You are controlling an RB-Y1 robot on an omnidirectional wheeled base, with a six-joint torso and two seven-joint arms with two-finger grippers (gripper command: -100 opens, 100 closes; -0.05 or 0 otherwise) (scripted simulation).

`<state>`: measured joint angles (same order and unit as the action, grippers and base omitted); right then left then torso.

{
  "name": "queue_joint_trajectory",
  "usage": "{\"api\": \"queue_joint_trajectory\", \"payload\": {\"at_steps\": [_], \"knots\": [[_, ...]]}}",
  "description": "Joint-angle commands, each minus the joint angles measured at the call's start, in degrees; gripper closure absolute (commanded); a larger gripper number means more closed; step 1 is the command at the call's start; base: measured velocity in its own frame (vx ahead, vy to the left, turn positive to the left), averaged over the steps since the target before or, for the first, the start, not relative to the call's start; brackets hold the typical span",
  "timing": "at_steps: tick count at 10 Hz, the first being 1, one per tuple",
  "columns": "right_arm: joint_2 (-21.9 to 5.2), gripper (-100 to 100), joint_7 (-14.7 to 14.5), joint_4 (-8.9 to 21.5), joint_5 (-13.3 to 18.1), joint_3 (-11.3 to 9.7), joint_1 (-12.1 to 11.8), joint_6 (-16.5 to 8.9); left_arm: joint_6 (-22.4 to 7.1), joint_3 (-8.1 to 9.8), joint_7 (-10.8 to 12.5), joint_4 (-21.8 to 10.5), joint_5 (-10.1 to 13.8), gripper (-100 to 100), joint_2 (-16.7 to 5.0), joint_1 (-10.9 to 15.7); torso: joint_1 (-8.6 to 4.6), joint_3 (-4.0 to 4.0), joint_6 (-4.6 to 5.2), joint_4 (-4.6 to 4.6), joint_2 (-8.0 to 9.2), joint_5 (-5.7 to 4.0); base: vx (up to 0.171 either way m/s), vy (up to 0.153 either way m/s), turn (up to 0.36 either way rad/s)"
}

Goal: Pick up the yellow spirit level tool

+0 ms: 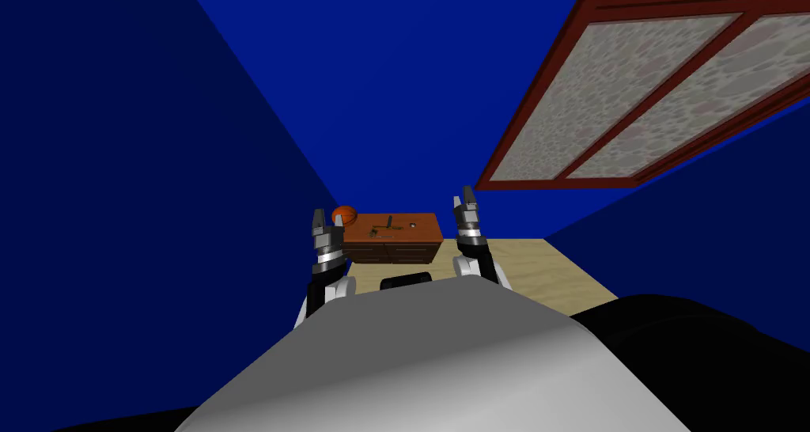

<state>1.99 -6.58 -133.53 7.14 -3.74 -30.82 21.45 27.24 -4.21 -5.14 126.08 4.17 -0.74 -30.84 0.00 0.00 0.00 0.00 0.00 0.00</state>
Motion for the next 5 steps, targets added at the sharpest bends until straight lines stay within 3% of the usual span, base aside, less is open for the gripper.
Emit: {"api": "queue_joint_trajectory", "payload": {"at_steps": [1, 5], "knots": [[0.0, 0, 0.0, 0.0, 0.0, 0.0, 0.0, 0.0, -1.0, 0.55, -0.1, -1.9, 0.6, -100, -1.8, 0.7, 0.00, 0.00, 0.00, 0.00, 0.00, 0.00, -0.015, -0.025, -0.199], [0.0, 0, 0.0, 0.0, 0.0, 0.0, 0.0, 0.0, -4.8, 2.49, -0.5, -8.3, 3.0, -100, -6.0, 3.1, -0.10, 0.06, 0.02, 0.02, 0.11, -0.02, -0.034, -0.040, -0.222]]}}
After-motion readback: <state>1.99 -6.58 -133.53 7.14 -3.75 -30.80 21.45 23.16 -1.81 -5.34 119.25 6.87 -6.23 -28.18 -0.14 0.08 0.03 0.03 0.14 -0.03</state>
